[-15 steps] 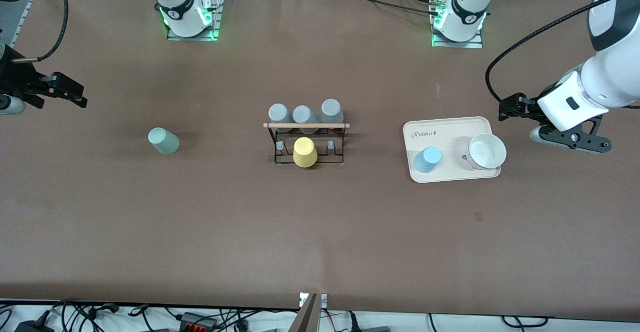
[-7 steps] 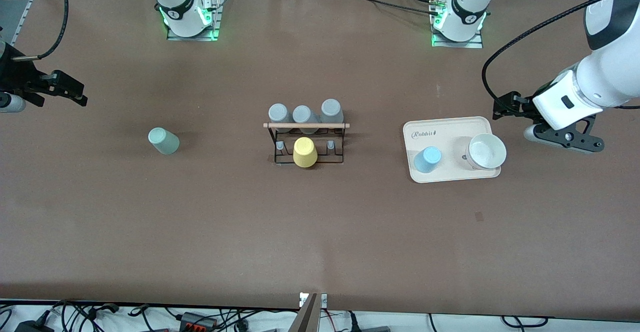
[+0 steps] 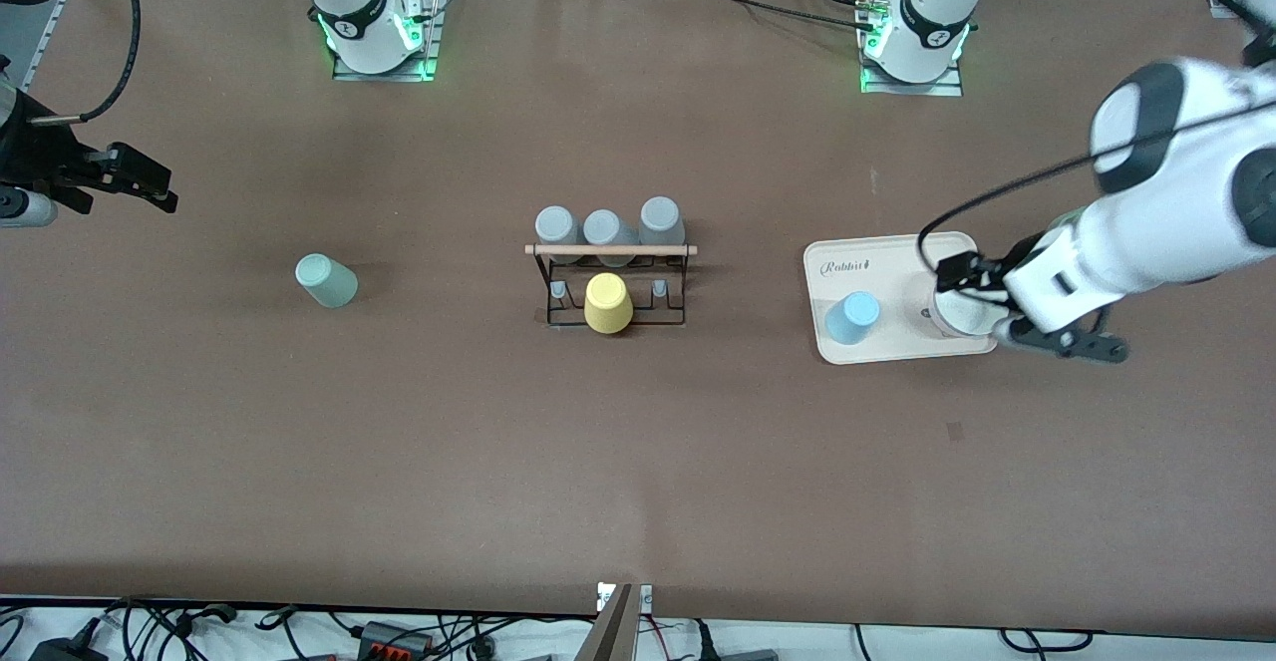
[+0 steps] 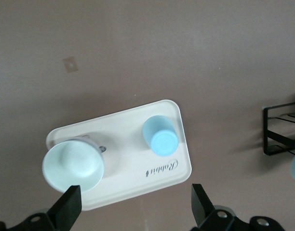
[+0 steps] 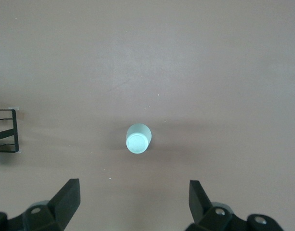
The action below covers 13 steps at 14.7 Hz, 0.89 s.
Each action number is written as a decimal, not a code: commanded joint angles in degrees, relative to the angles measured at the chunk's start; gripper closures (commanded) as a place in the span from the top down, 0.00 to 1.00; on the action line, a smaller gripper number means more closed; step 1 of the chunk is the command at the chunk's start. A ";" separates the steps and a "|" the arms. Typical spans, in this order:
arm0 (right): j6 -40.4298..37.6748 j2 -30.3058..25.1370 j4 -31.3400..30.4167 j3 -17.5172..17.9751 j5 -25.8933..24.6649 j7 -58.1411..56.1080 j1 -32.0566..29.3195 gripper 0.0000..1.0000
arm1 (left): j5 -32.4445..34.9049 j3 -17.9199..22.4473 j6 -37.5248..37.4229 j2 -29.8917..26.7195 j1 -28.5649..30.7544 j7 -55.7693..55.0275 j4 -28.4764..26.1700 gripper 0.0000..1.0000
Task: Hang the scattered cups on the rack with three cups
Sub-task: 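Lower the left gripper and grasp the light blue cup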
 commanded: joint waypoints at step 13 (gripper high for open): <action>1.29 2.97 -0.68 0.12 0.28 0.15 -0.34 1.00 | 1.39 -0.12 5.01 14.62 -4.66 -7.59 -1.70 1.00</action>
